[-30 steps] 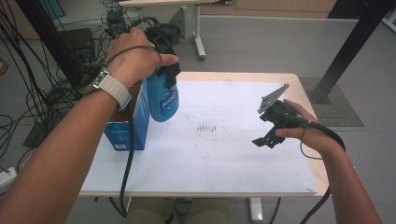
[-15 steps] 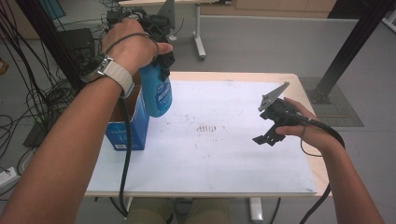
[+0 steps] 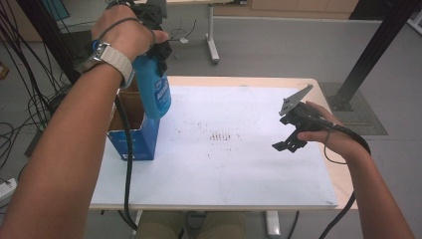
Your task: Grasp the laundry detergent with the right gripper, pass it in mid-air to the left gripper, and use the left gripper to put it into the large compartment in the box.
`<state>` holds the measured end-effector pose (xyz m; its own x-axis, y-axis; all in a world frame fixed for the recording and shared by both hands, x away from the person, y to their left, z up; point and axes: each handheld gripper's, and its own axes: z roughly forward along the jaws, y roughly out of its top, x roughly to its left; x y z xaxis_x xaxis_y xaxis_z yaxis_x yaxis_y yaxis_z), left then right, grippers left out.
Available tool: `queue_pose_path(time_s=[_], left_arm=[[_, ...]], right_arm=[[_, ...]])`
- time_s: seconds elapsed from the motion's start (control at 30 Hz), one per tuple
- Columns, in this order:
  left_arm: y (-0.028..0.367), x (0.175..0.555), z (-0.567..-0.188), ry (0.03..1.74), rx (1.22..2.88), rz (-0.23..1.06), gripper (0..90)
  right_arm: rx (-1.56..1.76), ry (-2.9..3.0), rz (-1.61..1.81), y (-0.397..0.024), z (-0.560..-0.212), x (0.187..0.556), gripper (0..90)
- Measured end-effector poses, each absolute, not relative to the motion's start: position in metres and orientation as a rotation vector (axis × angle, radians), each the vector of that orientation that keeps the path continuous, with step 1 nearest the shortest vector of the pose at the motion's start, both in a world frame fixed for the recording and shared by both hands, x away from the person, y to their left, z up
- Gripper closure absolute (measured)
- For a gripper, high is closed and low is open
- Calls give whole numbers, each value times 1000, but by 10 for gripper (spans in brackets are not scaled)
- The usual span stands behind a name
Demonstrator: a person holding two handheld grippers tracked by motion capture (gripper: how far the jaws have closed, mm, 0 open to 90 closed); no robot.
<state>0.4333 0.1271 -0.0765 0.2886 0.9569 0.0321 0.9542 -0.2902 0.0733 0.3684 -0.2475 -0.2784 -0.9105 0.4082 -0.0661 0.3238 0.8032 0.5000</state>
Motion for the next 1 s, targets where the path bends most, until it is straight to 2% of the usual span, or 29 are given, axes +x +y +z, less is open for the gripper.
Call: queue_pose_path(time_s=[1.0], left_arm=[[167,442,-60,1984,2369,119,377]], right_arm=[[582,2832,716,-253,-274,381,57]])
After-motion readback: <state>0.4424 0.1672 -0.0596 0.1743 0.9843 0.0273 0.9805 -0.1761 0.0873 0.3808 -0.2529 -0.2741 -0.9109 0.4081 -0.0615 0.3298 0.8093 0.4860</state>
